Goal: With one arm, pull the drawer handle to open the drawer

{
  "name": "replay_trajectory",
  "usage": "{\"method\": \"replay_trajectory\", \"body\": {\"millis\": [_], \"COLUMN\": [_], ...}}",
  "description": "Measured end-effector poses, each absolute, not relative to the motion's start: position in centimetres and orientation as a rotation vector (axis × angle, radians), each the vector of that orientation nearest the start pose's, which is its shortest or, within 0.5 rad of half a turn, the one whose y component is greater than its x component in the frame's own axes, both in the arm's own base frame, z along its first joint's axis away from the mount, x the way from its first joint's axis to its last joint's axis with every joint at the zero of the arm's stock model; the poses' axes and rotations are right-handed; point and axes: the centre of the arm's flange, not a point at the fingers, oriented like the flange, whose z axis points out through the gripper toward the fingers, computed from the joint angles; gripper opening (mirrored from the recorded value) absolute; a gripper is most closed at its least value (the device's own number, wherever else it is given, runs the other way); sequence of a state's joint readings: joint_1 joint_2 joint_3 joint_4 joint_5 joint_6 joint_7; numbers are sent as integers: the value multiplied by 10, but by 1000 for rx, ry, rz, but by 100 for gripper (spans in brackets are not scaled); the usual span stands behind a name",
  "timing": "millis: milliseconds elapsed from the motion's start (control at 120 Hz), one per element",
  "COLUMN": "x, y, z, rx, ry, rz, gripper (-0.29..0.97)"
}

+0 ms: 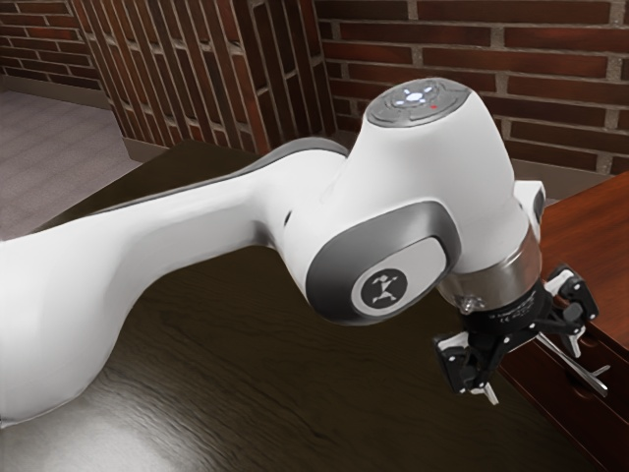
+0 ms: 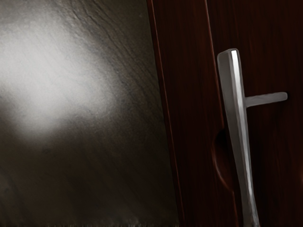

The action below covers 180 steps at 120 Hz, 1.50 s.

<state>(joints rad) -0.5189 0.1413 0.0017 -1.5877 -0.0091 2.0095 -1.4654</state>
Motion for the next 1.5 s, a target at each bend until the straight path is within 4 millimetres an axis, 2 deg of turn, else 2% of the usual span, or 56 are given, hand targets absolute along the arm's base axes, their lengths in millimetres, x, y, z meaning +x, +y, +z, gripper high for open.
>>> {"method": "replay_trajectory", "body": {"millis": [558,1050,1500], "x": [559,566,562], "y": [-330,-319,-313], "z": [557,556,552], "rx": [-3045,-3032,-2997], "ry": [-1534,-1564,-1553], "rz": [-255,-263,-216], "gripper": [68,68,68]}}
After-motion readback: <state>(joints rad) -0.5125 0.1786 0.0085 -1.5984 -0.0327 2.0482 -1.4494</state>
